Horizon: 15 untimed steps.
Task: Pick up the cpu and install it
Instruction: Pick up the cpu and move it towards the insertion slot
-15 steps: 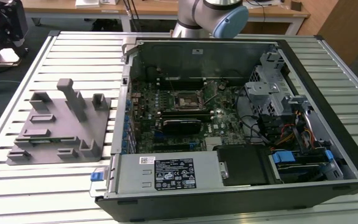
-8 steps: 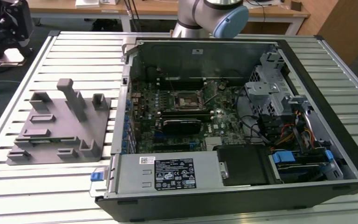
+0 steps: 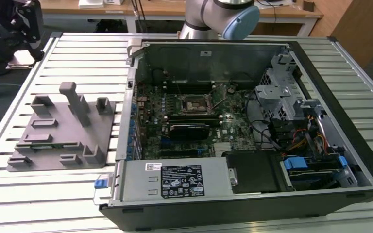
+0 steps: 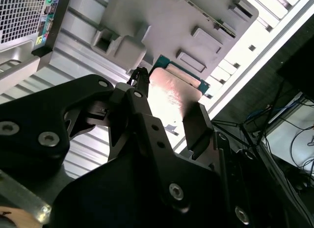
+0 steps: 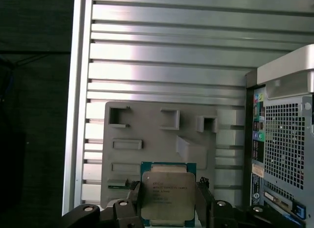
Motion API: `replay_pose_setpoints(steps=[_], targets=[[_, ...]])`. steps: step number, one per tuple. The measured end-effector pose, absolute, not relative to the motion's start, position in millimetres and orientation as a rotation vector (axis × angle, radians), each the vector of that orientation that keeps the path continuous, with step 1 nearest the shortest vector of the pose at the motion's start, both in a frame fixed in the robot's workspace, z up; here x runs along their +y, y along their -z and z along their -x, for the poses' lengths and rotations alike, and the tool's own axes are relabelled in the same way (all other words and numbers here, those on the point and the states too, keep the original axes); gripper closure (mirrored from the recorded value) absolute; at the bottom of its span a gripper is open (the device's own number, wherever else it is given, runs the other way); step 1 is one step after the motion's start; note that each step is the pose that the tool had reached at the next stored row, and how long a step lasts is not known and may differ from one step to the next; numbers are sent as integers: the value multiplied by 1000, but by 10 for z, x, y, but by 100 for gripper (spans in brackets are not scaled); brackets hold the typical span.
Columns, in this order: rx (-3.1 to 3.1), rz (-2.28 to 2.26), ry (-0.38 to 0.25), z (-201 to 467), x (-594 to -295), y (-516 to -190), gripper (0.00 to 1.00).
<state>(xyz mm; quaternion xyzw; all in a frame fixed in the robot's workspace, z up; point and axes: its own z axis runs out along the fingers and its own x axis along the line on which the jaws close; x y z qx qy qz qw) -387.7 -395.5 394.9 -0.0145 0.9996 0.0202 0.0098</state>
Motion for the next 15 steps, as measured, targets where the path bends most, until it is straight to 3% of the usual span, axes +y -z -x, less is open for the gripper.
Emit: replay_pose_setpoints(steps=[15], targets=[[3121, 45, -63, 3124, -3955, -3936, 47]])
